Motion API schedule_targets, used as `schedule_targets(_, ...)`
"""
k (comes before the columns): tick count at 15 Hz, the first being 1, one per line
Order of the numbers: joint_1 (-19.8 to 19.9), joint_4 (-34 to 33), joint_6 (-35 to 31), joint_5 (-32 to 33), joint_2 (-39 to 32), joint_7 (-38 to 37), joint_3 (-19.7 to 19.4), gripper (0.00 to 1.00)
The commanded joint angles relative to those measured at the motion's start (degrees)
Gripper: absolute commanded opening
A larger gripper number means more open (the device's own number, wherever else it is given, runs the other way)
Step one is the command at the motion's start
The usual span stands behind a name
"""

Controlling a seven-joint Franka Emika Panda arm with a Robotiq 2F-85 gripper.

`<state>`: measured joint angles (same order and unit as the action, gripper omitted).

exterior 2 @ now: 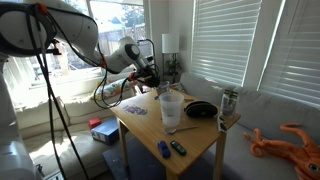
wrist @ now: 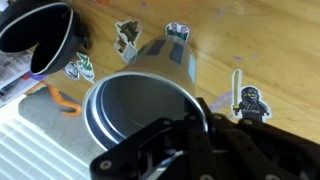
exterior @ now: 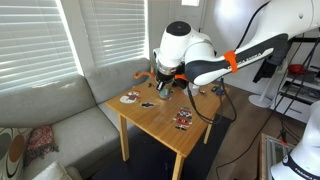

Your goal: Turn the silver cup over, put the plastic cup on top of the silver cup and then put the silver spoon inside the plastic cup

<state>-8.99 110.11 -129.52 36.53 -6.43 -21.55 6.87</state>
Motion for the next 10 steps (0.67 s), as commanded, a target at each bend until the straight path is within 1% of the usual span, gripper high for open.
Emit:
schedule_targets(1,-2.7,-0.2,1.6,10.5,-1.3,-6.9,-0.1,0.01)
schedule_targets(3,-3.5,0.3,2.5,14.2,-2.5,-9.8,0.1,0.01)
schedule_targets(6,-4.4,0.7,3.7,17.6,-4.0,-13.4,0.2,0.01)
schedule_targets(8,-4.7,0.7,4.6,17.6,-4.1,-14.0,0.6,0.01)
schedule_targets(9,-4.6,0.7,4.7,16.7,-4.1,-13.6,0.8,0.29)
schedule_targets(10,-4.5,0.7,4.5,15.8,-4.0,-13.4,1.0,0.29)
